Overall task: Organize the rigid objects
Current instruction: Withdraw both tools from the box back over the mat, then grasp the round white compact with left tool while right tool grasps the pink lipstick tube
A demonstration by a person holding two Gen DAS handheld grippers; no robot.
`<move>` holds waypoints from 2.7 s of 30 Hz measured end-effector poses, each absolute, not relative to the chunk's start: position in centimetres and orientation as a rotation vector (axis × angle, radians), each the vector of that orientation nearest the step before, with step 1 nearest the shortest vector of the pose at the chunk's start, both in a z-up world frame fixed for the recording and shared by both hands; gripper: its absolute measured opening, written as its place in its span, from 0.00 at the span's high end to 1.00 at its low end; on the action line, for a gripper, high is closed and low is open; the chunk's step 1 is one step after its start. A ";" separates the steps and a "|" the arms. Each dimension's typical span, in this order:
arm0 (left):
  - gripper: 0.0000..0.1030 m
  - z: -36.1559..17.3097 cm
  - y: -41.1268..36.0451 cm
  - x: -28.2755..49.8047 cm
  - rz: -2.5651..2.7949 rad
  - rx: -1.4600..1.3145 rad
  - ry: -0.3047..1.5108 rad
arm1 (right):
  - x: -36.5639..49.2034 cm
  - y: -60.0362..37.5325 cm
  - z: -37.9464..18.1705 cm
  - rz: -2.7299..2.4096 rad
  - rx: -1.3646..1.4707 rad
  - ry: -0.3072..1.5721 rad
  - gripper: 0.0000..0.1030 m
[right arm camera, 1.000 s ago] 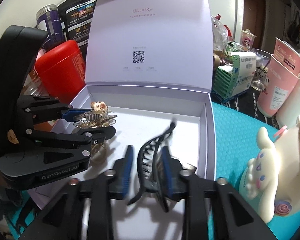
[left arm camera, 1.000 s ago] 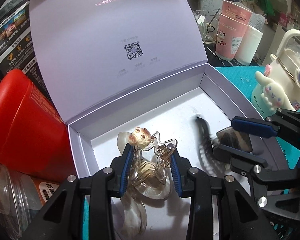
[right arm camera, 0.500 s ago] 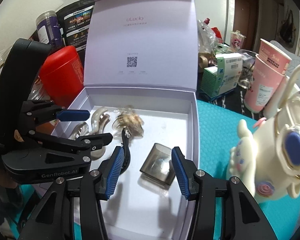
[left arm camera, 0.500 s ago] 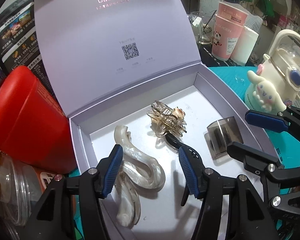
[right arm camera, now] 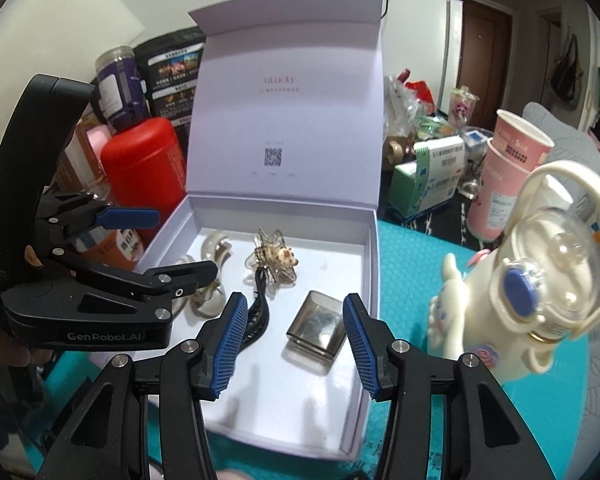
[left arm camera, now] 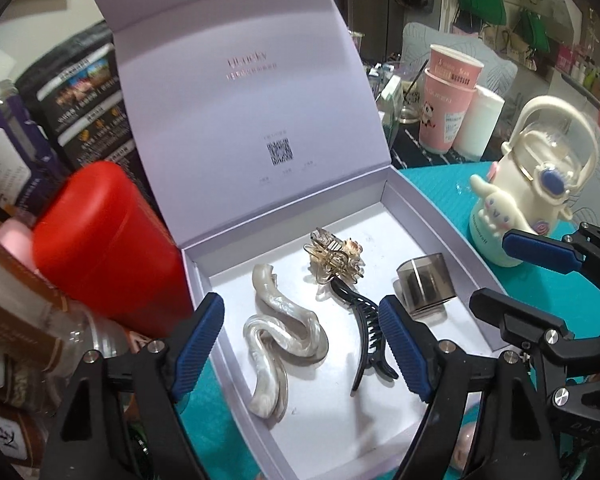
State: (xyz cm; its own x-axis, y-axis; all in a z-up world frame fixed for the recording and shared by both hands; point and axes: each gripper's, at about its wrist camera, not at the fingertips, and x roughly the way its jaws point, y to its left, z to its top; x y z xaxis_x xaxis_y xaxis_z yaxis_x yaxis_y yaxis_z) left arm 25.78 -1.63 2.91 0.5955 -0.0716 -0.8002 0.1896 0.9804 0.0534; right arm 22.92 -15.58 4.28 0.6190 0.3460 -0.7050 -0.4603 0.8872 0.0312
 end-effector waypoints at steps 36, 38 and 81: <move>0.00 11.3 -1.3 11.4 -0.170 0.152 0.719 | 9.4 -18.0 11.9 0.416 -0.141 0.604 0.41; 0.00 11.4 -1.2 10.5 -0.181 0.147 0.714 | 8.4 -18.1 12.0 0.412 -0.139 0.602 0.41; 0.00 2.6 -2.8 -1.5 -0.367 0.217 0.836 | -3.9 -19.3 2.1 0.436 -0.115 0.756 0.41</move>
